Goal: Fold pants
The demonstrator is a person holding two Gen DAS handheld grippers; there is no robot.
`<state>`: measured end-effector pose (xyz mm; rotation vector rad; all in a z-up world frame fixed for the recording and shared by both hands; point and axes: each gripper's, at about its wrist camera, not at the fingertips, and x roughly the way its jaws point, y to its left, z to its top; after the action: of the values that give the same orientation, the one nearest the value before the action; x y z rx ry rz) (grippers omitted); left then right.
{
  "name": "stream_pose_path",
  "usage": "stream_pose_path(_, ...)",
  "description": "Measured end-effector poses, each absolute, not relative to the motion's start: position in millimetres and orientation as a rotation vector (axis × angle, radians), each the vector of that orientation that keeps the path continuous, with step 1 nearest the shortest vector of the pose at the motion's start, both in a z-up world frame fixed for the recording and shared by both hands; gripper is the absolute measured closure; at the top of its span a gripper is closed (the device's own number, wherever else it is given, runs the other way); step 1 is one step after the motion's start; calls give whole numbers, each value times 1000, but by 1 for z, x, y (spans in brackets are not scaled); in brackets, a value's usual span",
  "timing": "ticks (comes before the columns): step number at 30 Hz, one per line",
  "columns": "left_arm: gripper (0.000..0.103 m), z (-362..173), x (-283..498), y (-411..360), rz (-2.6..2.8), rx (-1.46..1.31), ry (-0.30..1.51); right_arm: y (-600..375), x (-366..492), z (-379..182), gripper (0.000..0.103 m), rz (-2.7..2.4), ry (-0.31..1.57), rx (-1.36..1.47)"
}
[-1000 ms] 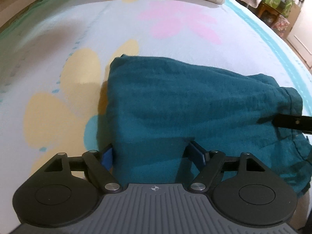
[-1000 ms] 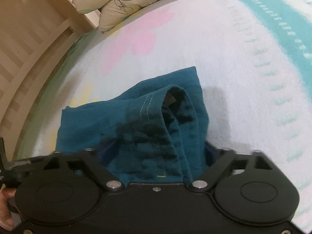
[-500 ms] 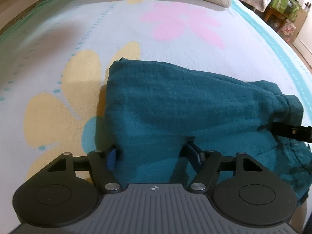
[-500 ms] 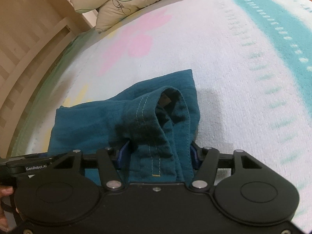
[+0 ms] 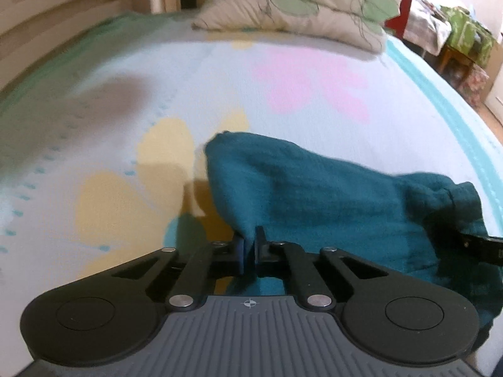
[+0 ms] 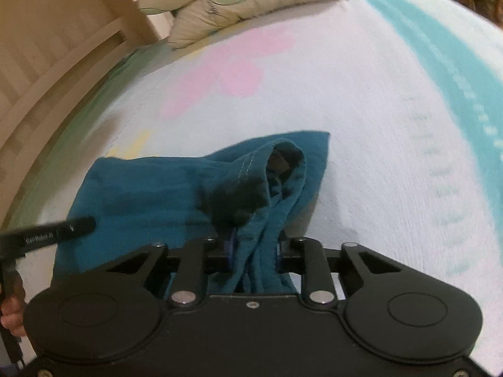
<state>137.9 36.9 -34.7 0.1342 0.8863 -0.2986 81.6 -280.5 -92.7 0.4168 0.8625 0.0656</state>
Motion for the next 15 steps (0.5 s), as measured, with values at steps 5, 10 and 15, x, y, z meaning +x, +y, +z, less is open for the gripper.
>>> stream_pose_path(5,97,-9,133,65,-274,113,823,-250,91,-63,77,137,820,340)
stream_pose_path(10,98,9,141,104,-174,157,753,-206,135,-39,78,280,801,327)
stream_pose_path(15,97,7,167,150,-87,142,789,-160,185,-44,78,366,824,279)
